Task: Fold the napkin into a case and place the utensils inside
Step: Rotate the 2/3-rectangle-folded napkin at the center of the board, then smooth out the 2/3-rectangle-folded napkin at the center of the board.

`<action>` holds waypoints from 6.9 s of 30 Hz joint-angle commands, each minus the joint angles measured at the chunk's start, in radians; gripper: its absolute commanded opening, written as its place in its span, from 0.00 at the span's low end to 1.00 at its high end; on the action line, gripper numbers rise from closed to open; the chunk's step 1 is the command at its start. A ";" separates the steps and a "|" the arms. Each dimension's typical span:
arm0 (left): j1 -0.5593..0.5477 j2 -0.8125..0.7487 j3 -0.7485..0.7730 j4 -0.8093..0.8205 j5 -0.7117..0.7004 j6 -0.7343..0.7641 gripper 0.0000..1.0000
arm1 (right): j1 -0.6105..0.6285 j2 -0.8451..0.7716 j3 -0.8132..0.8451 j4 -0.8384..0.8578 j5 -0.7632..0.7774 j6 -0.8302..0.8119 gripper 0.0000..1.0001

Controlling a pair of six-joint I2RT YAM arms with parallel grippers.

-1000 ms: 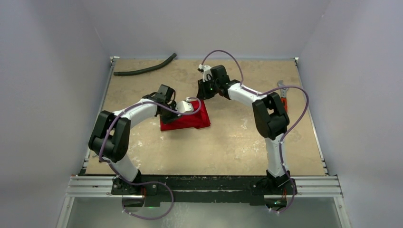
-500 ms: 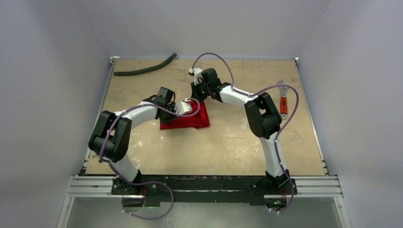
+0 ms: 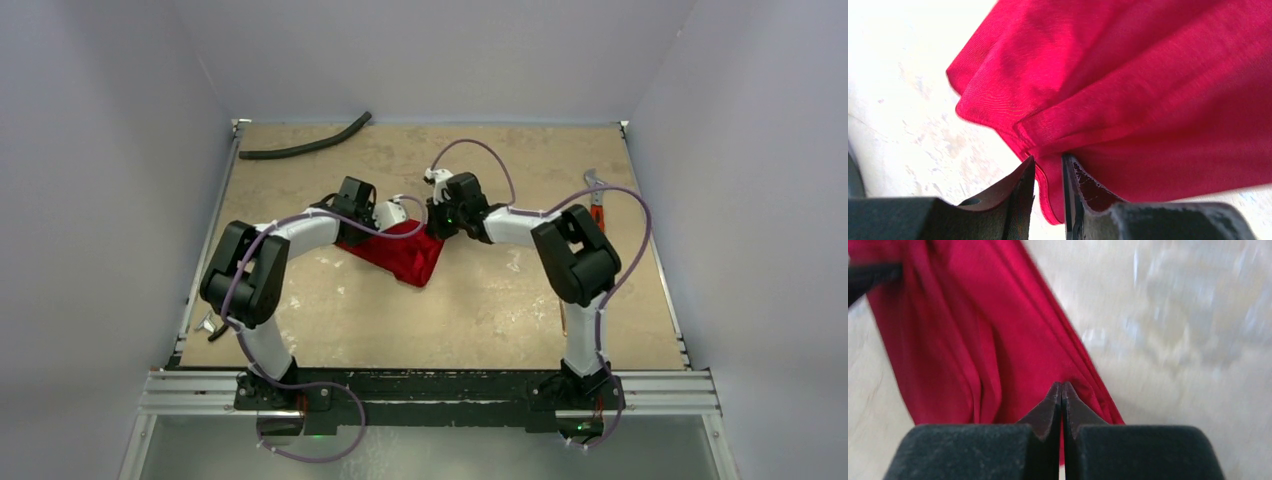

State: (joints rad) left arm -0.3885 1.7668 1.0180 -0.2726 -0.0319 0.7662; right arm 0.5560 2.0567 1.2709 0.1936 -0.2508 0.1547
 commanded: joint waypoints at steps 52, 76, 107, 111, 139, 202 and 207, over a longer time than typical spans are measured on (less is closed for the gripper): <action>-0.373 0.000 0.153 -0.294 0.160 -0.402 0.32 | -0.041 0.062 0.049 0.115 -0.175 0.205 0.00; -0.454 -0.278 -0.300 -0.095 -0.178 0.218 0.20 | -0.068 -0.453 -0.446 0.165 -0.033 0.358 0.00; -0.263 -0.563 -0.226 -0.052 0.037 -0.320 0.65 | 0.021 -0.290 -0.196 0.080 0.166 0.255 0.00; -0.261 -0.516 -0.240 -0.009 -0.005 -0.356 0.59 | 0.029 -0.286 -0.248 0.107 0.174 0.283 0.00; -0.254 -0.309 -0.226 0.050 -0.011 -0.311 0.47 | 0.036 -0.292 -0.408 0.191 0.173 0.328 0.00; -0.300 -0.266 -0.256 -0.125 0.122 -0.138 0.00 | 0.042 -0.290 -0.493 0.204 0.224 0.394 0.00; -0.300 -0.278 -0.245 -0.123 0.137 -0.135 0.00 | 0.042 -0.305 -0.493 0.182 0.248 0.393 0.00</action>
State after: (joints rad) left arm -0.6834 1.5181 0.7773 -0.3653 0.0566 0.6125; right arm 0.5949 1.7679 0.7944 0.4316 -0.0601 0.5423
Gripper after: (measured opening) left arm 0.007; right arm 0.005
